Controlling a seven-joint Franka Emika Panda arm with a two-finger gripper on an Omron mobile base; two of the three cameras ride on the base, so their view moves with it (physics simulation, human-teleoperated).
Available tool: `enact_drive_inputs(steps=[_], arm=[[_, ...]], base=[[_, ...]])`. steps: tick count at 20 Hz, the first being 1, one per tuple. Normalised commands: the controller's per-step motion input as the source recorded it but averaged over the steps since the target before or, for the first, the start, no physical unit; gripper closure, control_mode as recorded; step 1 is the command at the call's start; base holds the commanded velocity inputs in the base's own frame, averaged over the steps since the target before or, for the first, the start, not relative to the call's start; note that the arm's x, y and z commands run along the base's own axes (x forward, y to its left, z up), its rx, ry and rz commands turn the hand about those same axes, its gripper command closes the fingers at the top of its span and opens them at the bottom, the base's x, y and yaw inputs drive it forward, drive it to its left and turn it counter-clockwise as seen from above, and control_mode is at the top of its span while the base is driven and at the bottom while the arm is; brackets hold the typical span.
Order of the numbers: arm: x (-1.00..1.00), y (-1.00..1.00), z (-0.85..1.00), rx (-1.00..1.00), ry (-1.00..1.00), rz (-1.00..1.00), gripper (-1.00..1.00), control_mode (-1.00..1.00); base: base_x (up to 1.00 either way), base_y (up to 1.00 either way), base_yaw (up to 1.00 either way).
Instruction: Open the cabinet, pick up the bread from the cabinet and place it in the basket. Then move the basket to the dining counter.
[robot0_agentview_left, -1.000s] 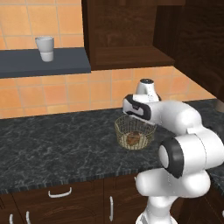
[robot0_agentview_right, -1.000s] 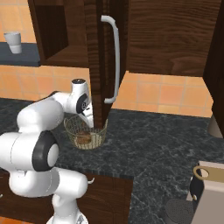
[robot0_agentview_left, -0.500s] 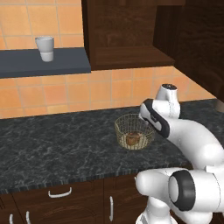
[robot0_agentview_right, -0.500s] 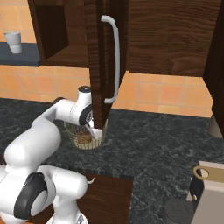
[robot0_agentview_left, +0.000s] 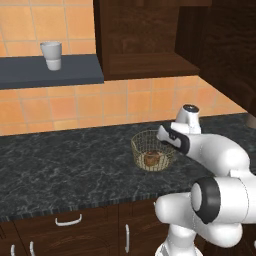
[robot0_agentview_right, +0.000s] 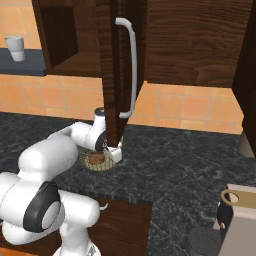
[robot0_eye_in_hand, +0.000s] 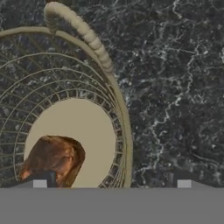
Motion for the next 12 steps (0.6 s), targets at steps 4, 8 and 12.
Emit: enact_drive_inputs(steps=[4, 8, 12], arm=[[0.60, -0.04, -0.28, 0.00, 0.00, 0.01, -1.00, -1.00], [0.12, 0.00, -0.39, 0.01, 0.00, 0.00, -1.00, -1.00], [0.00, -0.01, -0.34, 0.00, 0.00, 0.00, -1.00, -1.00]], base=[[0.00, 0.00, 0.00], [0.00, 0.00, 0.00], [0.00, 0.00, 0.00]])
